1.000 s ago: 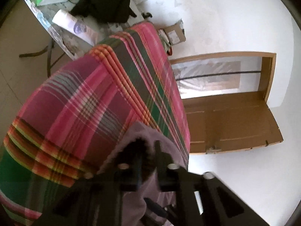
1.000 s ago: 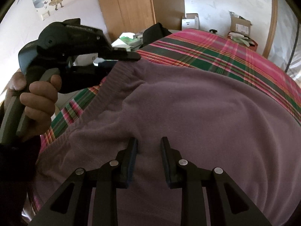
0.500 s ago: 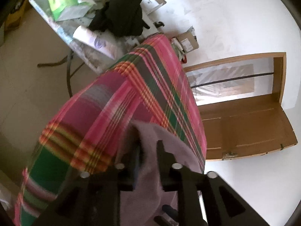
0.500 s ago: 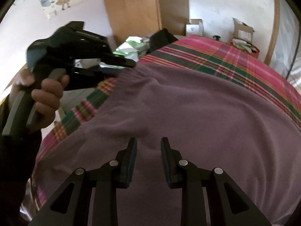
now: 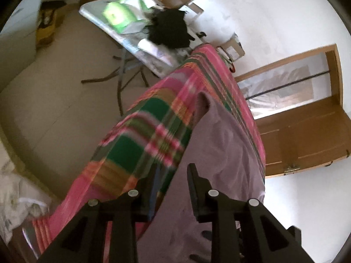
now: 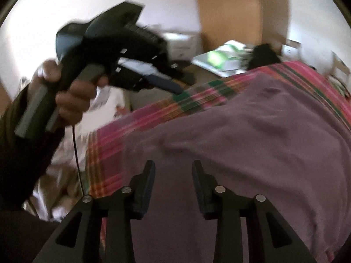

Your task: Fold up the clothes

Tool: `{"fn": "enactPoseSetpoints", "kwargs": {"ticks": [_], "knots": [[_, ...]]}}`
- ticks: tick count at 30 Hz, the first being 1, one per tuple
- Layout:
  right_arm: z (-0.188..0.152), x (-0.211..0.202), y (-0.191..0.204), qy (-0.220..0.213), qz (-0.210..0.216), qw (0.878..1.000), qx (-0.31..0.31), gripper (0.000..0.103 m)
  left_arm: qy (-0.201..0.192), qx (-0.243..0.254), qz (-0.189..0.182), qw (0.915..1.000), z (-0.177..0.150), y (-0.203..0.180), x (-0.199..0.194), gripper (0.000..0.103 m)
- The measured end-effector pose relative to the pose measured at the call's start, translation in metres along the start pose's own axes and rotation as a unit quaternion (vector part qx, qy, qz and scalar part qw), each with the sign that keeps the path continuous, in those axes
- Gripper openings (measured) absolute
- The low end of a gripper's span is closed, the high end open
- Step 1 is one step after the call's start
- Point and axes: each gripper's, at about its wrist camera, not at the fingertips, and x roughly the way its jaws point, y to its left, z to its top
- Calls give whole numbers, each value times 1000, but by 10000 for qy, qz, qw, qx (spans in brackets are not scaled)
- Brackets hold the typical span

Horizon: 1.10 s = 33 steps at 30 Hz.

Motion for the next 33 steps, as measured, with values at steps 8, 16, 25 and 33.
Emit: {"fn": "enactPoseSetpoints", "kwargs": {"ticks": [8,16,25,33], "knots": [[-8,15,13,183,-381,9991,-54,36,67,-420,-205,9989,-20,30,0,26],[-8,6,15,11,-293,9996,-20,4,80,-417,-292,9987,-19,29,3,26],[-14,-33,11,-373,-521,9979,24,4,84,-278,-264,9992,-18,23,8,26],[-28,-30,-12,-206,-657,9961,549,4,204,141,-81,9997,-19,1,21,26]]}}
